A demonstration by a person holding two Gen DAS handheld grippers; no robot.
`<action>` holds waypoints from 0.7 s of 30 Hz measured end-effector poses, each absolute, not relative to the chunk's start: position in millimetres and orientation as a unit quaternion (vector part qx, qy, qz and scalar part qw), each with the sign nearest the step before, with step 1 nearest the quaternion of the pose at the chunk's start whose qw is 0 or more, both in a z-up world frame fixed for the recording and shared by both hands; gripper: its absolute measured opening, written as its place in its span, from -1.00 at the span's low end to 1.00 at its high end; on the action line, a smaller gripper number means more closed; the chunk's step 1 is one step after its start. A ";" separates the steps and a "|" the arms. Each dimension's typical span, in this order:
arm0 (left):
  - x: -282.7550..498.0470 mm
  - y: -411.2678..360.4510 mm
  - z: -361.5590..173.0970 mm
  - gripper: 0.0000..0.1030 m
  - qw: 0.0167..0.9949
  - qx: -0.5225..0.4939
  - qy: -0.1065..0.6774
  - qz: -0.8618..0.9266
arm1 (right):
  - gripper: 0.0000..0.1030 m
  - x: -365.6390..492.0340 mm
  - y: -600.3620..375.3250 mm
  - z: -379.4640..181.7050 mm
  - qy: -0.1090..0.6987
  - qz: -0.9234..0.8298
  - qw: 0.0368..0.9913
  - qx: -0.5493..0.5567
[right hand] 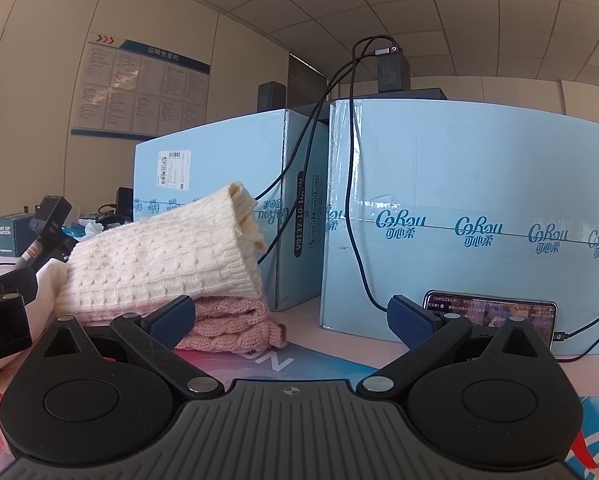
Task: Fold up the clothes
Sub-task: 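Swing both tools toward the brown leather jacket on the printed mat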
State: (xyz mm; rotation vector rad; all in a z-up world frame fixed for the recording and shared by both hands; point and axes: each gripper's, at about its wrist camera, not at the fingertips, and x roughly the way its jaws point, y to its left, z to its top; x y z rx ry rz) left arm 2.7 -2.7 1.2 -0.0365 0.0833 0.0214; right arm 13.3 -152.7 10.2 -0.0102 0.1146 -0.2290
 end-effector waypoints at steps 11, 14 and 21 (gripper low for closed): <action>6.8 10.0 1.8 1.00 0.997 -0.059 0.053 0.010 | 1.00 1.3 -153.0 12.6 0.028 -0.121 0.992 0.002; 8.3 12.1 1.4 1.00 0.996 -0.067 0.057 0.009 | 1.00 -3.4 -152.2 12.8 0.022 -0.117 0.993 0.004; 10.9 12.5 1.2 1.00 0.995 -0.072 0.062 0.001 | 1.00 -9.6 -138.9 13.4 0.032 -0.108 0.994 -0.014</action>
